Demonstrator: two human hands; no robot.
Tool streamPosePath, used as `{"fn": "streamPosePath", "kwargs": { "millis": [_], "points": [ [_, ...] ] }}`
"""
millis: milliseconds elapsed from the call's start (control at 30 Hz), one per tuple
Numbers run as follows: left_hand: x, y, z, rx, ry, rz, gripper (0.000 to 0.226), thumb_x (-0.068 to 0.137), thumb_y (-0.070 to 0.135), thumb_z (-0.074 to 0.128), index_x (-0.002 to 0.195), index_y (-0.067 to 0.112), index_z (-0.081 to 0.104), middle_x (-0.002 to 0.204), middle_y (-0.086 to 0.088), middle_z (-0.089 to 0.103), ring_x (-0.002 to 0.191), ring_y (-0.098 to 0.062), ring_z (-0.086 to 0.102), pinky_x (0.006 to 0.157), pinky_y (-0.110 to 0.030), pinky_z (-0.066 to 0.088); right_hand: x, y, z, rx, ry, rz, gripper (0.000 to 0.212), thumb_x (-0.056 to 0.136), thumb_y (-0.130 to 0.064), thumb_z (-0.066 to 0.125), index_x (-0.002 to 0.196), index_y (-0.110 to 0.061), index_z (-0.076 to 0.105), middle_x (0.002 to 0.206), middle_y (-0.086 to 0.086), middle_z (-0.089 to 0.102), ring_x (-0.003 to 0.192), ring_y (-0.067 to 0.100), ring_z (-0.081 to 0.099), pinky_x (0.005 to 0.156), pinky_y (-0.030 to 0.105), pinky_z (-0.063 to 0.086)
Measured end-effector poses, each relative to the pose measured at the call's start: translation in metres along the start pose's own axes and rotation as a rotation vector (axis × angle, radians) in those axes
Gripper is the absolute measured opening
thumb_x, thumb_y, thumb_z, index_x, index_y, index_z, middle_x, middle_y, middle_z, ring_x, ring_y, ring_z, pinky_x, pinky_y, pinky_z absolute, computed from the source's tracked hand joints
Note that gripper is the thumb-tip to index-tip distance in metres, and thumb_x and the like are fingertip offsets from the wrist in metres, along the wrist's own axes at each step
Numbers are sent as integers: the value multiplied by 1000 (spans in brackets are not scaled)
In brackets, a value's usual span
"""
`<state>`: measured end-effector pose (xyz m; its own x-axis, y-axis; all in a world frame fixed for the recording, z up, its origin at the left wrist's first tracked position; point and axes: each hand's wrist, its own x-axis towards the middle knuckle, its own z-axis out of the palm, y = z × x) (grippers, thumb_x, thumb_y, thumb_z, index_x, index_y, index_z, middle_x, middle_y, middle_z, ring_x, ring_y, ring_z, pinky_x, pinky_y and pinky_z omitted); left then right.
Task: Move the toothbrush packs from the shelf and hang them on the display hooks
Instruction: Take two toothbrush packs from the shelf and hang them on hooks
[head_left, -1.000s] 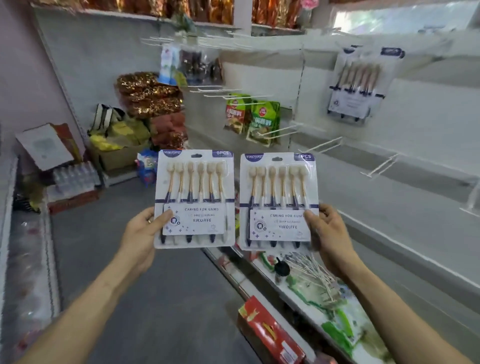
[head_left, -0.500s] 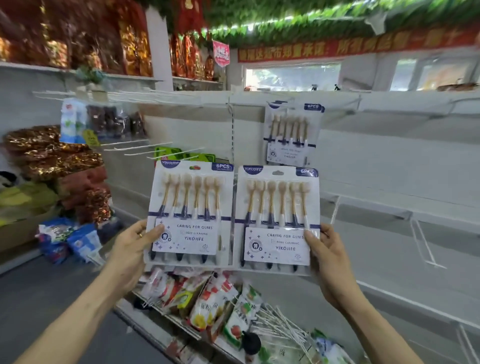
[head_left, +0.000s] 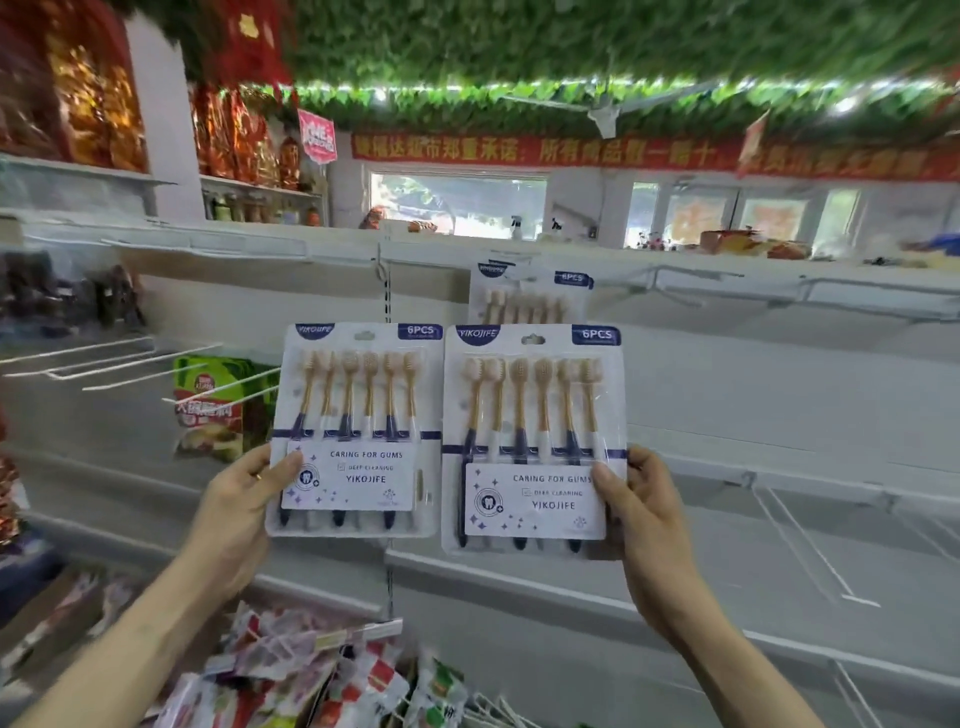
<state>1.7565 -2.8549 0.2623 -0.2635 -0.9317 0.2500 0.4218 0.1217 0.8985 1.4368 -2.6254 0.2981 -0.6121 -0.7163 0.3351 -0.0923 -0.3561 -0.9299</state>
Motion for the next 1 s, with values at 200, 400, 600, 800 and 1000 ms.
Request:
{"fn": "streamPosePath", "kwargs": {
  "millis": [200,400,600,800,1000],
  "points": [
    [50,20,-33,0,-58,15,42,87,19,68,127,6,66,119,-14,77,105,-27,76,80,-33,66,4,-8,45,-21,76,-80,22,104,-23,61,126,-21,57,116,7,76,109,30,74,89,70,57],
    [93,25,-72,3,-78,15,47,89,19,69,134,6,65,128,-17,74,117,-31,71,92,-36,62,15,-14,70,-16,123,-126,20,105,-26,61,125,-26,57,119,8,75,113,31,73,90,71,56],
    [100,25,-70,2,-124,23,43,90,19,67,131,6,66,122,-15,76,109,-27,75,90,-37,63,27,-17,75,-28,146,-150,21,105,-26,61,126,-26,56,121,8,75,114,32,72,91,72,56],
    [103,20,-53,-15,-133,16,53,88,20,68,137,3,62,127,-17,74,118,-34,70,93,-39,61,28,-16,66,-36,162,-153,22,104,-25,62,126,-24,58,119,7,75,114,32,72,90,73,55],
    [104,22,-41,-48,-150,13,47,87,18,68,132,5,65,121,-16,76,106,-27,76,84,-34,65,32,-15,67,-20,160,-119,24,106,-24,60,129,-22,56,119,3,76,113,28,73,92,71,56]
  ]
}}
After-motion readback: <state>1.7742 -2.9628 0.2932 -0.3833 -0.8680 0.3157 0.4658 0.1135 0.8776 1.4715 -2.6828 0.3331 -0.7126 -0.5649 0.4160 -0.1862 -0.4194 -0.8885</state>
